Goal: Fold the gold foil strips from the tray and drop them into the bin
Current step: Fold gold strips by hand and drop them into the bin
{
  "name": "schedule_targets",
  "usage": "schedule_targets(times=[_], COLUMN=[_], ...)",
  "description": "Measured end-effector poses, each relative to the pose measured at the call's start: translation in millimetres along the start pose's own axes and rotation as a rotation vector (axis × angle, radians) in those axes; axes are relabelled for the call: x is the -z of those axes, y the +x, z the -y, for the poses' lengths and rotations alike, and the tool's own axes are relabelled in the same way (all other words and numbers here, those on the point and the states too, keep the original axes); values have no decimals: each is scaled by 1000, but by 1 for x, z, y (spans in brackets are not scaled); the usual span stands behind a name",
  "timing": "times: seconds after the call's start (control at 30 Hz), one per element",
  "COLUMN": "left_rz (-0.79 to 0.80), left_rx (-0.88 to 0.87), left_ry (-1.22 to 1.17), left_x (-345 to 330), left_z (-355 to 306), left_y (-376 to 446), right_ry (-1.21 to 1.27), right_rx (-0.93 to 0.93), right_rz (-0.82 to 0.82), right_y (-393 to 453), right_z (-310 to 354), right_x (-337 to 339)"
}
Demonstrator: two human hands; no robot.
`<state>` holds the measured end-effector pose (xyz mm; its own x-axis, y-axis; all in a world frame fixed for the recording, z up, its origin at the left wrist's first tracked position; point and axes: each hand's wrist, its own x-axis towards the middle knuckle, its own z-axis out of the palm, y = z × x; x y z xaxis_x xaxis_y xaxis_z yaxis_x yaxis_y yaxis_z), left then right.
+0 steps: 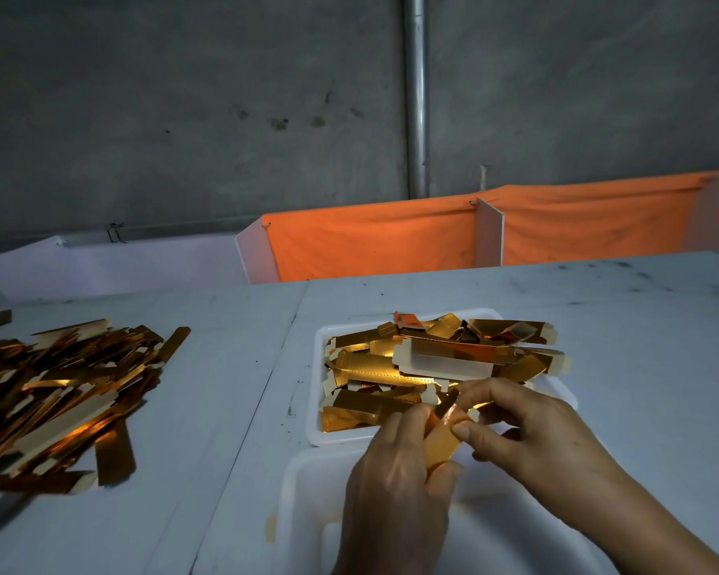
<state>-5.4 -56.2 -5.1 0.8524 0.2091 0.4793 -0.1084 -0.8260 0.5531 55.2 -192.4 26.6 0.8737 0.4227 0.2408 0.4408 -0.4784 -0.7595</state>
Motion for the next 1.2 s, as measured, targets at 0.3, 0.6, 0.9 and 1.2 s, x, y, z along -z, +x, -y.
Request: schedule_targets(times=[0.3, 0.6, 0.9, 1.2], left_rz=[50, 72, 87, 83], left_rx=[41, 69, -13, -81], left_ry=[37, 116, 98, 232], left_x=[-6, -4, -3, 4], left_z=[4, 3, 8, -1], left_y=[1, 5, 1, 1], right_ry=[-57, -356, 236, 507], right_rx=[156, 141, -130, -258], right_rz=[-94, -55, 96, 195], right_y=[-3, -6, -1, -1], right_z=[0, 13, 7, 4], right_x=[-6, -11, -7, -6])
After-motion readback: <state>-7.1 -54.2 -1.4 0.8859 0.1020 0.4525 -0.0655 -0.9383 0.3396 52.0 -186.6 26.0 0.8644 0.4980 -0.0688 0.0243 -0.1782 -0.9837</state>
